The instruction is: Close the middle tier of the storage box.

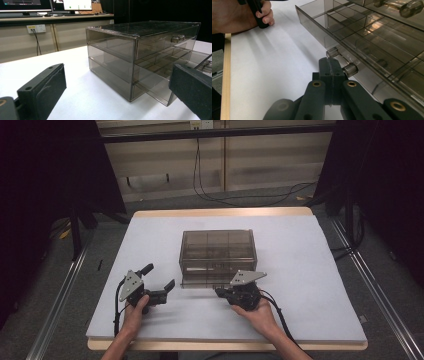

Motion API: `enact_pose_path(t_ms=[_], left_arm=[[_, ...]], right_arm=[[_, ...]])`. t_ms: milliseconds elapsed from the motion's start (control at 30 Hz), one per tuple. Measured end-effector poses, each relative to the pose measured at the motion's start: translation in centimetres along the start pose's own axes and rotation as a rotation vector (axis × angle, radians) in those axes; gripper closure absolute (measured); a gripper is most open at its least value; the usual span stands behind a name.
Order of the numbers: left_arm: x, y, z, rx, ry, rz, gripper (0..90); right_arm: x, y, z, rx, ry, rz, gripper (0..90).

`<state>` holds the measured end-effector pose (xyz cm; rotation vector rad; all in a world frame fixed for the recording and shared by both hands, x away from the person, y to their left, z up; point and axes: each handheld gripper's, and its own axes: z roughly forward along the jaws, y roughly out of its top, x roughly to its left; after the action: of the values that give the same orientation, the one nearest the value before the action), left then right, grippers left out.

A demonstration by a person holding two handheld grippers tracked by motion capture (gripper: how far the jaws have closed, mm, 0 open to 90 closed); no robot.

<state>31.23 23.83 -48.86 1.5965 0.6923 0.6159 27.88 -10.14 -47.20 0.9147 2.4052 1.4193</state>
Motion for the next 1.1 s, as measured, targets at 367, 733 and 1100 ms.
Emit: enact_pose_path(t_ms=[367, 733, 1100], left_arm=[[-0.01, 0.00, 0.00, 0.000, -0.002, -0.002, 1.1], [0.07, 0.01, -0.09, 0.013, -0.006, 0.016, 1.1], [-0.01, 0.00, -0.02, 0.002, -0.002, 0.002, 1.1]], right_arm=[[-0.17, 0.11, -0.04, -0.004, -0.008, 0.001, 90.0], [-0.24, 0.11, -0.01, -0.007, -0.016, 0.009, 90.0], [-0.44, 0.09, 0.04, -0.010, -0.026, 0.010, 90.0]])
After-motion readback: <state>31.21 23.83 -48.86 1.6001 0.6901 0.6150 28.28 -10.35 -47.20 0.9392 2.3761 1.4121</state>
